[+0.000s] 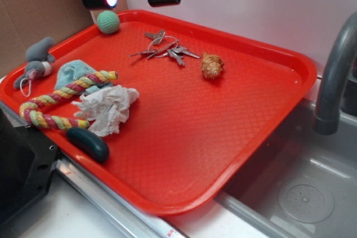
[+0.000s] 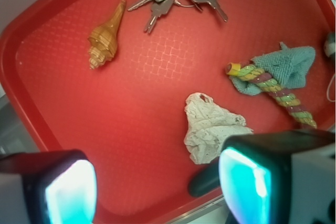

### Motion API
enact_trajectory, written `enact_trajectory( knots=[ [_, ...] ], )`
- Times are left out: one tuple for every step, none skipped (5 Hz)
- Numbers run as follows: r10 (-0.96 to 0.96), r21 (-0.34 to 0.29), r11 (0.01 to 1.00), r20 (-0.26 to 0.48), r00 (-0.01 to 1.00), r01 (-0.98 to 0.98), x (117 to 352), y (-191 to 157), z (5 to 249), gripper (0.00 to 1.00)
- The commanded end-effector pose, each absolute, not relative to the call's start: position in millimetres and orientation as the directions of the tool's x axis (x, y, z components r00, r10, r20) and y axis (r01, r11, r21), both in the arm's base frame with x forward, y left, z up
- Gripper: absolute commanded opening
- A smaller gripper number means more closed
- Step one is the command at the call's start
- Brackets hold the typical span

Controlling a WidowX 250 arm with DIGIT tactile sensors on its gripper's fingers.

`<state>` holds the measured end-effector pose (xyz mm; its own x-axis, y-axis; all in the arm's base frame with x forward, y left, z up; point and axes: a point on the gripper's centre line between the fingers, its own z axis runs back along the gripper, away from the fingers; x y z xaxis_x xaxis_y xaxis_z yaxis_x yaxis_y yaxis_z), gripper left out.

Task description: Grab the shell.

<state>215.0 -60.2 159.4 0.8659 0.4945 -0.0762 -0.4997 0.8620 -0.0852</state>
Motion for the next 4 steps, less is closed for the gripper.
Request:
enact_trajectory(
  knots=[
    [0.46,-0.173,0.887,0.259,0.849,-0.428,225.2,-38.5,109.3,1.0],
    [0.538,-0.231,0.84,0.247,0.806,-0.49,236.1,-35.9,101.3,1.0],
    [0.568,-0.175,0.822,0.193,0.8,-0.542,253.8,-40.3,93.4,1.0],
    [0.566,-0.173,0.824,0.189,0.803,-0.54,269.1,-48.5,90.9,1.0]
  ],
)
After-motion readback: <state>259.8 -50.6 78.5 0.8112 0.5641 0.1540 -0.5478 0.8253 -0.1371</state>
